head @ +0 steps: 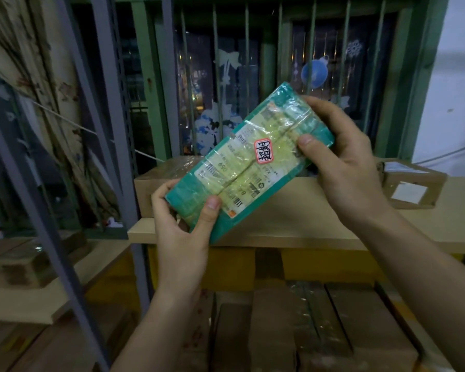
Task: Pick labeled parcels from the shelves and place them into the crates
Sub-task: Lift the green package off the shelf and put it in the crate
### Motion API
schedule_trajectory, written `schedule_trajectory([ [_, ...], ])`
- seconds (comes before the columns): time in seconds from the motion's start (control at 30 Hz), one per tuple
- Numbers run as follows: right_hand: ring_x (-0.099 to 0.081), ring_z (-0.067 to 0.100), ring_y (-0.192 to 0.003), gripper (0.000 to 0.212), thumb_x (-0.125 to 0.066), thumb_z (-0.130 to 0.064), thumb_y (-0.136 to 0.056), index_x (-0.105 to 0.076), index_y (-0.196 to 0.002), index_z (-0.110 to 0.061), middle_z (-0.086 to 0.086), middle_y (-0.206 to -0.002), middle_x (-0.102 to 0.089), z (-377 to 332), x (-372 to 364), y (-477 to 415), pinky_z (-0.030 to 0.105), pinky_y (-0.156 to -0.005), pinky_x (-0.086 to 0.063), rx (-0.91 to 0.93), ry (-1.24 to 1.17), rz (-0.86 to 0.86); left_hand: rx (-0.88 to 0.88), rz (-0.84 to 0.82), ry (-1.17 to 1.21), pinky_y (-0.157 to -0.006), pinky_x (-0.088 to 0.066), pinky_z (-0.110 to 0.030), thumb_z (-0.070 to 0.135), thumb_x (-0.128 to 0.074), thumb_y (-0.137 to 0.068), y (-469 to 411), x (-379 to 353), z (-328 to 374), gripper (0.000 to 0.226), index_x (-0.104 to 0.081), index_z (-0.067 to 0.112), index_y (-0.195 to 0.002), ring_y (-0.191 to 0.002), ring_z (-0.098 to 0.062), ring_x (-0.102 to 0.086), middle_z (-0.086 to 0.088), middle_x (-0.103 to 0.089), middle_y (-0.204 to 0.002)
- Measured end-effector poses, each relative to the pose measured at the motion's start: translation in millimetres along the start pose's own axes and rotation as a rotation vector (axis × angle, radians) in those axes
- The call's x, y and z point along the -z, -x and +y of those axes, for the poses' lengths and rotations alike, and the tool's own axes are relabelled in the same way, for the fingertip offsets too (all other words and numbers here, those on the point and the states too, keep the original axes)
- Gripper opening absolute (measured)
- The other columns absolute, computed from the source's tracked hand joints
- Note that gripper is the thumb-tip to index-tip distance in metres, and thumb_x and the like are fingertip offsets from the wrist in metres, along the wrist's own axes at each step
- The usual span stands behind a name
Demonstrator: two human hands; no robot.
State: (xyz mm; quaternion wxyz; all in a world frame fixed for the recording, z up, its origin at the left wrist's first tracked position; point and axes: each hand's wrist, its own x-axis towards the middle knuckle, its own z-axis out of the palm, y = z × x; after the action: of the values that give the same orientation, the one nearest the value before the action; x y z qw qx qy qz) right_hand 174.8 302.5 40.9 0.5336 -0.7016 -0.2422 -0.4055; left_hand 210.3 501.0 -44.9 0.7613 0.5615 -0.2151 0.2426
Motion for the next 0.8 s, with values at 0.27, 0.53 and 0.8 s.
schedule_trajectory([
  [0.27, -0.064, 0.012, -0.109, 0.031, -0.058, -0.005, -0.098, -0.047, -0.126, -0.011, 0.000, -0.121, -0.058, -11.2, -23.6, -1.5, 0.027, -0.088, -0.056, 0.099, 0.062, 0.070, 0.116, -0.037, 0.031, -0.080, -0.061, -0.048, 0.034, -0.073, -0.085, 11.9, 27.6, 1.7, 0.047, -0.049, 0.022, -0.124, -0.109, -0.025, -0.069, 0.005, -0.068, -0.111],
  [0.53, -0.059, 0.001, -0.091, 0.023, -0.059, -0.004, -0.092, -0.051, -0.113, -0.011, -0.006, -0.103, -0.057, -36.8, -87.9, 8.9, 0.023, -0.076, -0.052, 0.140, -0.005, 0.064, 0.059, 0.005, -0.029, -0.066, -0.057, -0.025, 0.032, -0.073, -0.083, 22.1, 95.0, 25.1, 0.043, -0.049, 0.024, -0.118, -0.092, -0.009, -0.068, 0.012, -0.067, -0.100],
  [0.8, -0.065, 0.014, -0.099, 0.023, -0.061, -0.004, -0.091, -0.053, -0.111, -0.013, 0.001, -0.108, -0.062, -77.0, -214.4, 40.9, 0.032, -0.079, -0.058, 0.085, -0.195, -0.082, 0.112, 0.207, -0.088, -0.088, -0.058, -0.057, 0.042, -0.082, -0.073, 57.6, 228.2, 66.5, 0.053, -0.054, 0.028, -0.116, -0.112, -0.028, -0.068, 0.001, -0.068, -0.115],
])
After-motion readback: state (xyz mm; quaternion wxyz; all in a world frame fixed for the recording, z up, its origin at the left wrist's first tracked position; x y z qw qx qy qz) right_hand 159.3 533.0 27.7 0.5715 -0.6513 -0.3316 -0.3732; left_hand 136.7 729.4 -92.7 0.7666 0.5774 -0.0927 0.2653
